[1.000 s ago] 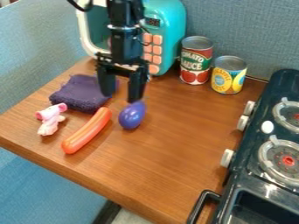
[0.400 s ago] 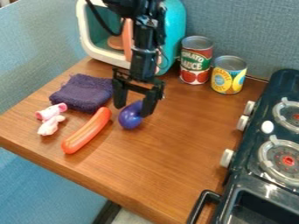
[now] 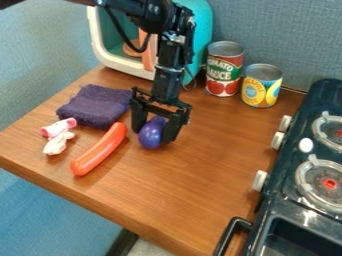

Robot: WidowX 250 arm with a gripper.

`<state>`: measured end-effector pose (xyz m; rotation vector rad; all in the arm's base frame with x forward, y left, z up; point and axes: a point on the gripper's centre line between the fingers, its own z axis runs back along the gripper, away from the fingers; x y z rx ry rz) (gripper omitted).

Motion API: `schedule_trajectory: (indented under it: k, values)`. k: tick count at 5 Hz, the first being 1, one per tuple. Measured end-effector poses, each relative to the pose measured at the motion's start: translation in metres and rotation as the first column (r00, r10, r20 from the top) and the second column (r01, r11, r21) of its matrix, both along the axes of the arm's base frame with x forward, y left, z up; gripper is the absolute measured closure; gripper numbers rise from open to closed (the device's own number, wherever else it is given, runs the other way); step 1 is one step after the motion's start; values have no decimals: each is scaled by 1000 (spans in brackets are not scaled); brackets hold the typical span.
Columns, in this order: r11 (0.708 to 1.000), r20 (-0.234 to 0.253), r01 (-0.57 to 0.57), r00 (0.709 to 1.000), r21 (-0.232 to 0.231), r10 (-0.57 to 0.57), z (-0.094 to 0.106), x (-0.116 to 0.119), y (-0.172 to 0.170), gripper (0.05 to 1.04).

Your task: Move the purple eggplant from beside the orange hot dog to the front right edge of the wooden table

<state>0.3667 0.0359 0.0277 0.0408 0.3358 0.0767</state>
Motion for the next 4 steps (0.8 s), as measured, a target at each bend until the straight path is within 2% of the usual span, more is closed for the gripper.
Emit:
schedule_trajectory:
  k: [1,2,3,4]
  values:
    - [1000,5,-9,1000,5,9,-1,1,0,253]
    - [1000,15,-6,1000,-15,6,-1,-1,-3,253]
    - [999,39,2,999,-51,0,11,-5,-8,253]
    - [995,58,74,996,-59,-71,24,-22,-24,253]
